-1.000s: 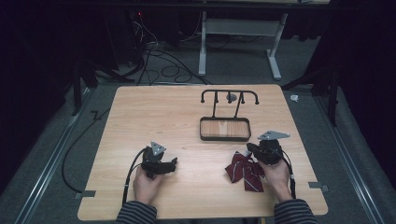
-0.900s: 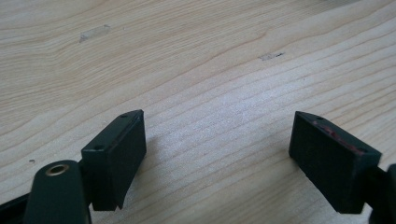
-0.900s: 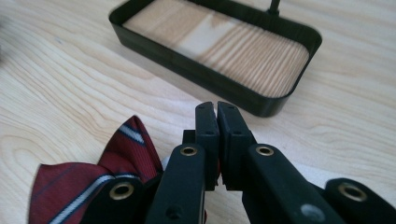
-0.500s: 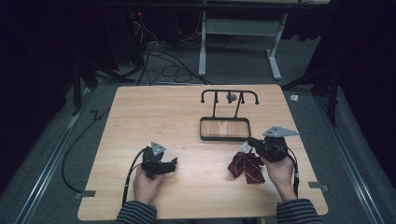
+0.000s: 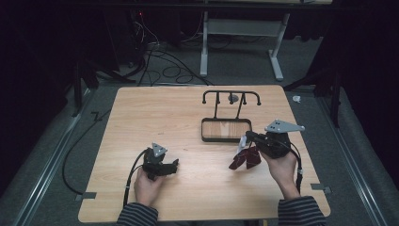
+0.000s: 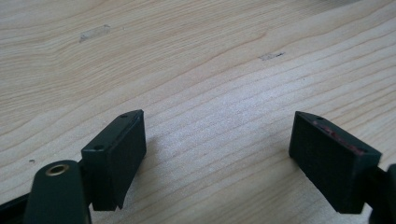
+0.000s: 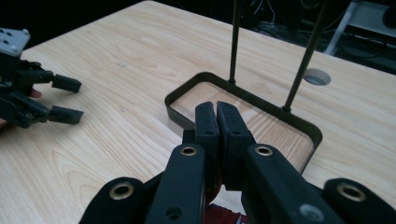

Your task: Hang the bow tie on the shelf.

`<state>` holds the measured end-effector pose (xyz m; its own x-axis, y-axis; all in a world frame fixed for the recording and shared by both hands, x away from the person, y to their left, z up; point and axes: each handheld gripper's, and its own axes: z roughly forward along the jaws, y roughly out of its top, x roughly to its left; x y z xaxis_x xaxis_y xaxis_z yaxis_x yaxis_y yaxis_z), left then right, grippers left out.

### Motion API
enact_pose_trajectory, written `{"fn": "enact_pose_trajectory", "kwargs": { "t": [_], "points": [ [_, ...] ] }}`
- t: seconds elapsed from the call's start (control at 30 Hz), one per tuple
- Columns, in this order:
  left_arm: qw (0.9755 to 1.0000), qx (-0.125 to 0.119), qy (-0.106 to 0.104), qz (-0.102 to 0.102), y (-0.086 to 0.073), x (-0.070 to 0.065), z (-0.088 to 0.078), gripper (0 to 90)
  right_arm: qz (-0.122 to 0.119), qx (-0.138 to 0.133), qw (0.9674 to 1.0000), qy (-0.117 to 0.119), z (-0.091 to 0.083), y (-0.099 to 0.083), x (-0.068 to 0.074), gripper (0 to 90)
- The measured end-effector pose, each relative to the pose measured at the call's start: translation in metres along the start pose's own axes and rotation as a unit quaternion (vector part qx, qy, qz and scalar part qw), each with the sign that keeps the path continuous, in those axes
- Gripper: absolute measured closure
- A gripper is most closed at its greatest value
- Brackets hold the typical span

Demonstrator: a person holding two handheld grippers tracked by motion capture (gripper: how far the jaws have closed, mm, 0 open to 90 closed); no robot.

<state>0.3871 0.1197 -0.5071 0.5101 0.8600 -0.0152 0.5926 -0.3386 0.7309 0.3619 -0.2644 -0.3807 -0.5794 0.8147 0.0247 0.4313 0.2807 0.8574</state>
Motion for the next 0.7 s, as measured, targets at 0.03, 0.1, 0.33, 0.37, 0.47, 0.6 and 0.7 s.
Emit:
{"fn": "enact_pose_trajectory", "kwargs": {
  "t": [0.03, 0.1, 0.33, 0.37, 0.47, 0.6, 0.7],
  "points": [
    [1.0, 0.0, 0.0, 0.0, 0.0, 0.0, 0.0, 19.2, 0.0, 0.0, 1.0, 0.0, 0.0, 0.0, 0.0, 89.6],
    [1.0, -0.001, 0.001, 0.0, 0.0, 0.0, 0.0, 19.2, 0.001, -0.003, 1.0, 0.004, 0.0, 0.003, 0.0, 89.6],
    [1.0, -0.001, 0.001, 0.0, 0.0, 0.0, 0.0, 19.2, -0.004, -0.014, 0.9998, 0.015, 0.0, 0.014, 0.002, 89.6],
    [1.0, -0.001, 0.001, 0.0, 0.0, 0.0, 0.0, 19.2, -0.004, -0.014, 0.9998, 0.015, 0.0, 0.014, 0.002, 89.6],
    [1.0, 0.0, 0.0, 0.0, 0.0, 0.0, 0.0, 19.2, -0.006, -0.016, 0.9997, 0.019, 0.0, 0.017, 0.003, 89.6],
    [1.0, -0.001, 0.0, 0.0, 0.0, 0.0, 0.0, 19.2, -0.01, -0.016, 0.9996, 0.023, 0.003, 0.022, 0.005, 89.6],
    [1.0, 0.0, 0.0, 0.0, 0.0, 0.0, 0.0, 19.2, -0.012, -0.017, 0.9994, 0.026, 0.004, 0.024, 0.005, 89.6]
  ]
}}
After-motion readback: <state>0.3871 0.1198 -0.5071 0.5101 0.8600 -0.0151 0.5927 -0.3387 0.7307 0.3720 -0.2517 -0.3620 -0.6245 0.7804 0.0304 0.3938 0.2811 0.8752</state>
